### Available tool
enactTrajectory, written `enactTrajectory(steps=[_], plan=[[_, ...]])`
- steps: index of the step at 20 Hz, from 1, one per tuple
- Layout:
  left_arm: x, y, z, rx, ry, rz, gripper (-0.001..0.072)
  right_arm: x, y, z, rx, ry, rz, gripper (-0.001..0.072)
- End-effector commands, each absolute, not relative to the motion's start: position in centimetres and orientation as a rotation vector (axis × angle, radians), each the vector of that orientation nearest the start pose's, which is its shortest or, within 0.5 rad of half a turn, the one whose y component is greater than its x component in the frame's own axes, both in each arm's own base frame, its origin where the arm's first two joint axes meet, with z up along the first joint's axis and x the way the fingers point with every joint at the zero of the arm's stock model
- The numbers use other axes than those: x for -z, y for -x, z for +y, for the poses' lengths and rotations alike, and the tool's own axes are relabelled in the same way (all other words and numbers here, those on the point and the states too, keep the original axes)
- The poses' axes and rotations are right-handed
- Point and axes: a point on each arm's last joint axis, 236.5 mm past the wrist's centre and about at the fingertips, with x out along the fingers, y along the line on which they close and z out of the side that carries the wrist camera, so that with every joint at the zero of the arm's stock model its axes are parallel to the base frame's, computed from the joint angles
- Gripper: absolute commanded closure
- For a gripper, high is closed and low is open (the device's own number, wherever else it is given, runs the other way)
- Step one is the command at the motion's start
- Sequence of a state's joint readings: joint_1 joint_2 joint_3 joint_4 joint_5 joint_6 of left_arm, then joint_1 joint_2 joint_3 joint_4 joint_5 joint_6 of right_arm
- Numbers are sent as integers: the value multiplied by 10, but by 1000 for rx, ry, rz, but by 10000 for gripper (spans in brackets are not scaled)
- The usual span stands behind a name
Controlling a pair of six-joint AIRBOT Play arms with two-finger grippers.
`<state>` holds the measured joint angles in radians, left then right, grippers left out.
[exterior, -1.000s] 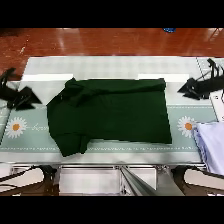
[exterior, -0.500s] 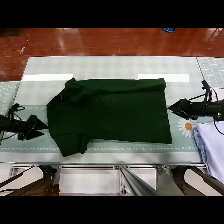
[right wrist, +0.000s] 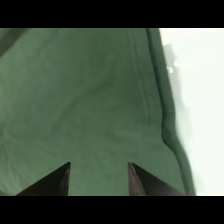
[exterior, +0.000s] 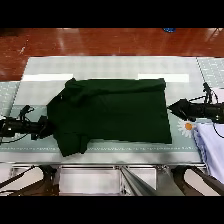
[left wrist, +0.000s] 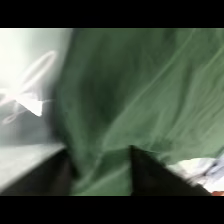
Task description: Fold the shirts.
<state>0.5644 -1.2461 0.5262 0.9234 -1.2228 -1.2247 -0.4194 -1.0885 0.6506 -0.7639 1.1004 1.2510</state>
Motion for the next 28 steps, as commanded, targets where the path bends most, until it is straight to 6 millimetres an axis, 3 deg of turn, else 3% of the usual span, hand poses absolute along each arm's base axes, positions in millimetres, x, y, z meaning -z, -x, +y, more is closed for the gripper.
enactTrajectory(steps=[1,3,6,10,12,16,20,25,26,28], plan=[[108,-221,-32,165,903,1564,681,33,-308,11,-108,-882,1184,298],[107,-219,-33,175,901,1569,686,41,-285,-6,-72,-880,1254,299],[107,-219,-33,176,902,1570,686,64,-218,-16,-12,-800,1525,298],[107,-219,-33,177,902,1571,686,82,-183,-7,37,-835,1636,298],[107,-219,-33,177,901,1572,686,90,-176,-3,54,-850,1654,299],[107,-219,-33,176,902,1571,686,92,-182,1,52,-884,1624,298],[107,-219,-33,176,901,1570,686,102,-173,16,0,-818,1722,299],[110,-224,-30,158,895,1550,685,113,-212,56,-110,-849,1644,315],[108,-226,-31,160,906,1544,686,110,-222,63,-133,-847,1622,344],[105,-232,-31,167,916,1523,686,96,-243,76,-214,-815,1567,646]])
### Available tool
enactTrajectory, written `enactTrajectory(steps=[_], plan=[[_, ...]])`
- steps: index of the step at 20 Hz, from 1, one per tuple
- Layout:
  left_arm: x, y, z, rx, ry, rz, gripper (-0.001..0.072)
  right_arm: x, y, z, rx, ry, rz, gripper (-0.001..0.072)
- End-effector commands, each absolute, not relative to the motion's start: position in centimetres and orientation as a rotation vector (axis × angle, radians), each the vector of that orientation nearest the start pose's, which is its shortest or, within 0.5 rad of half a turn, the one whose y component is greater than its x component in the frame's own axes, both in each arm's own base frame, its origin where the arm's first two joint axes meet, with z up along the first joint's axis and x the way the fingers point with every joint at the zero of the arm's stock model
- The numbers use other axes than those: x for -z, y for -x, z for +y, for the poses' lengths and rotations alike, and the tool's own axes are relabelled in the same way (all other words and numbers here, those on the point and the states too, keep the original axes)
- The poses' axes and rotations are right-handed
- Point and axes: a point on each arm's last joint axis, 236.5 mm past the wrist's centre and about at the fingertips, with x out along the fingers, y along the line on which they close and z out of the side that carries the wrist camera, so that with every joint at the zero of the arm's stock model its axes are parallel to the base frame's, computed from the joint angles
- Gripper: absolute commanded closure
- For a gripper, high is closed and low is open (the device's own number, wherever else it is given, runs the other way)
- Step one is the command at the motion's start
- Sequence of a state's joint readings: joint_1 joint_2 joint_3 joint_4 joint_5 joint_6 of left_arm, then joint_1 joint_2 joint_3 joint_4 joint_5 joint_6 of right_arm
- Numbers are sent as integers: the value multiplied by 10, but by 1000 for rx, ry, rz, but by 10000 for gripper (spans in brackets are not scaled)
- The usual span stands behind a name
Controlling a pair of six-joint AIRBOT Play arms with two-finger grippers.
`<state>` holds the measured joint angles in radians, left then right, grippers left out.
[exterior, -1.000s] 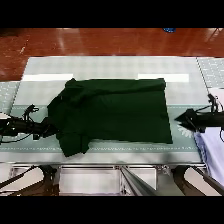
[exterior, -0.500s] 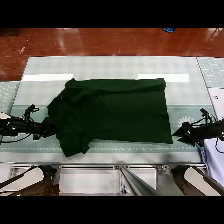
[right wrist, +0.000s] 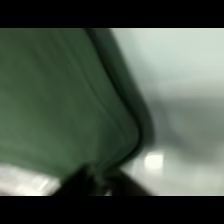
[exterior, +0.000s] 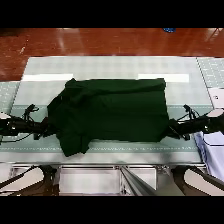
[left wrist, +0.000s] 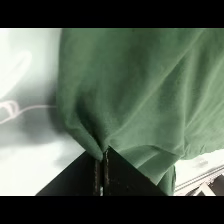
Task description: Fold the shirts.
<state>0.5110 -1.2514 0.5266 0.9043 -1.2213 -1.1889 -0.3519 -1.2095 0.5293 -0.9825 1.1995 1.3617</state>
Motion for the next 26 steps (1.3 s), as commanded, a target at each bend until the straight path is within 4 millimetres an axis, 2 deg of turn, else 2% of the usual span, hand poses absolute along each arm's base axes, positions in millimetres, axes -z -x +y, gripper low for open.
enactTrajectory(steps=[1,2,4,5,6,7,8,10,11,13,15,16,17,19,22,24,26], plan=[[98,-239,-31,181,920,1502,686,83,-256,83,-274,-803,1531,688],[88,-249,-32,210,930,1475,686,66,-270,89,-329,-792,1494,689],[43,-285,-39,328,973,1358,685,24,-300,93,-415,-721,1425,689],[5,-312,-43,412,997,1246,686,-3,-318,93,-450,-674,1367,689],[-38,-338,-43,482,993,1114,686,-39,-343,89,-467,-624,1272,689],[-87,-363,-38,531,954,965,686,-84,-367,83,-474,-567,1151,689],[-133,-380,-32,549,891,846,686,-132,-388,74,-462,-514,1024,689],[-227,-399,-19,527,739,639,686,-243,-413,49,-388,-394,742,689],[-279,-401,-14,506,655,524,687,-299,-411,39,-350,-332,611,689],[-372,-388,-14,476,487,317,687,-391,-386,38,-322,-241,404,689],[-435,-357,-27,468,350,194,687,-455,-341,49,-331,-171,239,689],[-458,-338,-35,451,290,144,686,-473,-319,51,-318,-139,187,689],[-473,-321,-38,414,222,108,687,-485,-296,49,-280,-100,148,689],[-490,-283,-35,284,105,57,686,-493,-254,47,-225,-54,123,689],[-504,-220,-15,26,4,-2,686,-489,-203,37,-127,-8,134,689],[-515,-181,-21,-33,-29,-60,686,-483,-177,29,-60,-8,148,689],[-521,-151,-37,8,-66,-105,686,-474,-162,23,-22,-10,176,689]])
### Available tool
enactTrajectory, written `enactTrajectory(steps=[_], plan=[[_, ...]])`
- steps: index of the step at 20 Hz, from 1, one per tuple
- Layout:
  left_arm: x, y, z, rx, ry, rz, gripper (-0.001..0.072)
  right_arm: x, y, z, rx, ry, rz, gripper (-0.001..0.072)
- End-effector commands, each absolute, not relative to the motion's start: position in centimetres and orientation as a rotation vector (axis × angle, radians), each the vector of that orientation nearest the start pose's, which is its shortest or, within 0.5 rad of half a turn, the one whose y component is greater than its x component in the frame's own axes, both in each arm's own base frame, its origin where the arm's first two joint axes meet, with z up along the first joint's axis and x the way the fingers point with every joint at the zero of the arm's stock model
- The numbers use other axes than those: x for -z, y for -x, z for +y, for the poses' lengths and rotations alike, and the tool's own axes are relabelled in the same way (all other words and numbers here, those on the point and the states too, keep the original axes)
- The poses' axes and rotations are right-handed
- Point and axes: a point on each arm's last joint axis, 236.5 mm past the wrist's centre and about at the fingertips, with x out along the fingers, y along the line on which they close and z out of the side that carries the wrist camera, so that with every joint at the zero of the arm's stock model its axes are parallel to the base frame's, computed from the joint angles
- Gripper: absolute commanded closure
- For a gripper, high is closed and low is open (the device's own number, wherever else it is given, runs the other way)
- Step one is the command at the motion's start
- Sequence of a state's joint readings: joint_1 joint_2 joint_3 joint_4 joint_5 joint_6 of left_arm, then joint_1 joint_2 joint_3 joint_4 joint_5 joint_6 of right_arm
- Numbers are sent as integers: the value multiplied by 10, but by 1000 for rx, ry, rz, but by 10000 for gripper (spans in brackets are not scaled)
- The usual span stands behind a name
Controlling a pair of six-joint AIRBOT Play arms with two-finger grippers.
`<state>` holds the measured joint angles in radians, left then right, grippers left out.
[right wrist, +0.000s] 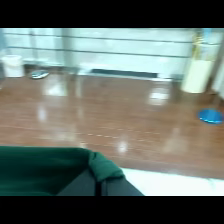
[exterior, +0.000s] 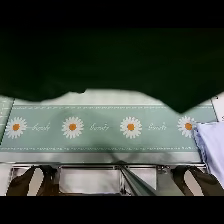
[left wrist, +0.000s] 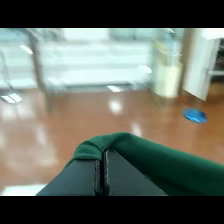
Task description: Fold the shirts.
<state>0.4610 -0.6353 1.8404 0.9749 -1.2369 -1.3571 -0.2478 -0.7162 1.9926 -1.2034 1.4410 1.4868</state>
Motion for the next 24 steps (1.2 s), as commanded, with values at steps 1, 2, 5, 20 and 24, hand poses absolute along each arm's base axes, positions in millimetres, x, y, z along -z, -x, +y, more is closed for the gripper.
enactTrajectory(steps=[1,2,5,20,24], plan=[[-520,-141,-41,33,-78,-110,686,-471,-158,21,-9,-23,183,689],[-515,-135,-40,46,-78,-94,687,-465,-158,22,-10,-28,201,689],[-476,-144,-18,-1,6,59,687,-413,-176,20,-25,-75,382,689],[-84,-426,-20,115,428,959,686,-88,-422,30,-262,-522,950,689],[-5,-475,-34,104,574,1037,686,-29,-479,20,-233,-628,973,689]])
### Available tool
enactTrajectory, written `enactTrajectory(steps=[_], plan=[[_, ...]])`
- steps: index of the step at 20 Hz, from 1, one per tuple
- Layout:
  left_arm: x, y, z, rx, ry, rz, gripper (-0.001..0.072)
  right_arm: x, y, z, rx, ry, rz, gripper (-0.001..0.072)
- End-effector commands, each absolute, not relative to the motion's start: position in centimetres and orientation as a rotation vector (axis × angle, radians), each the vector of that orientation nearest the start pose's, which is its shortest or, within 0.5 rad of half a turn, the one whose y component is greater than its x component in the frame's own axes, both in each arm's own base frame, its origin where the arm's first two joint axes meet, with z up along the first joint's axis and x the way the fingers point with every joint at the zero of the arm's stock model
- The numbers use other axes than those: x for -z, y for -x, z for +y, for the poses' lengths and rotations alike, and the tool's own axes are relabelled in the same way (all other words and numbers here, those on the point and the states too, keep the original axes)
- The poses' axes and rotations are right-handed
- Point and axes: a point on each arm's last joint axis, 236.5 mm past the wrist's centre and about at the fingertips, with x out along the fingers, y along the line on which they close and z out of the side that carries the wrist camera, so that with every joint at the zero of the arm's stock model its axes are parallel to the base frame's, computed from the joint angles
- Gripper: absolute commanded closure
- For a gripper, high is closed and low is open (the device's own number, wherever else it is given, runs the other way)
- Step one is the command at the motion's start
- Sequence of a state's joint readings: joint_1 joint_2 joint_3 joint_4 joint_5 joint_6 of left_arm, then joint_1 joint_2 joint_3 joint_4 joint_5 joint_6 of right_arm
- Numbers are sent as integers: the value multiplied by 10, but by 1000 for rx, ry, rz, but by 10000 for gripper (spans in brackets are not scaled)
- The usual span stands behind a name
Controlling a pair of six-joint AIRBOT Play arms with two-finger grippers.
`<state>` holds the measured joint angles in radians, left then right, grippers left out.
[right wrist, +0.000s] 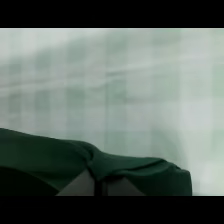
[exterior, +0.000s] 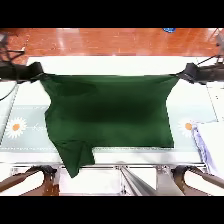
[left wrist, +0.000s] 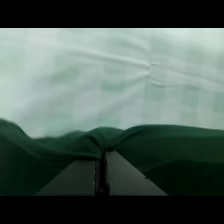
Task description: Fold the shirts.
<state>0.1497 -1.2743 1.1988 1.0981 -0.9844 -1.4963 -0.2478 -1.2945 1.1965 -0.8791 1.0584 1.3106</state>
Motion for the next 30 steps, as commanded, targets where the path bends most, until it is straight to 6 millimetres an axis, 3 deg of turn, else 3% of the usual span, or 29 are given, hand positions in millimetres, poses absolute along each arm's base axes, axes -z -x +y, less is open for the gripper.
enactTrajectory(steps=[1,3,6,8,10,13,17,20,21,22,23,26,30], plan=[[7,-481,-34,85,613,1065,686,-21,-487,19,-241,-632,994,689],[20,-487,-38,82,639,1109,686,-14,-499,20,-262,-640,1026,689],[21,-483,-44,105,632,1147,686,-10,-496,25,-299,-638,1077,689],[16,-470,-45,126,631,1194,686,-1,-476,25,-326,-599,1161,689],[18,-443,-48,217,534,1287,686,15,-445,18,-332,-504,1299,689],[44,-394,-25,193,365,1491,686,30,-403,6,-332,-406,1478,689],[68,-363,-19,183,319,1603,686,48,-384,2,-308,-404,1549,689],[80,-357,-22,178,324,1617,685,64,-383,1,-269,-431,1545,688],[81,-359,-25,164,344,1613,633,67,-385,0,-246,-443,1535,646],[80,-360,-31,150,388,1614,426,70,-387,0,-215,-467,1532,442],[78,-359,-35,161,388,1620,208,69,-387,2,-204,-482,1534,300],[63,-344,-30,150,429,1689,207,57,-378,-9,-147,-517,1549,300],[29,-316,12,65,492,1644,207,26,-343,-67,-6,-465,1530,303]])
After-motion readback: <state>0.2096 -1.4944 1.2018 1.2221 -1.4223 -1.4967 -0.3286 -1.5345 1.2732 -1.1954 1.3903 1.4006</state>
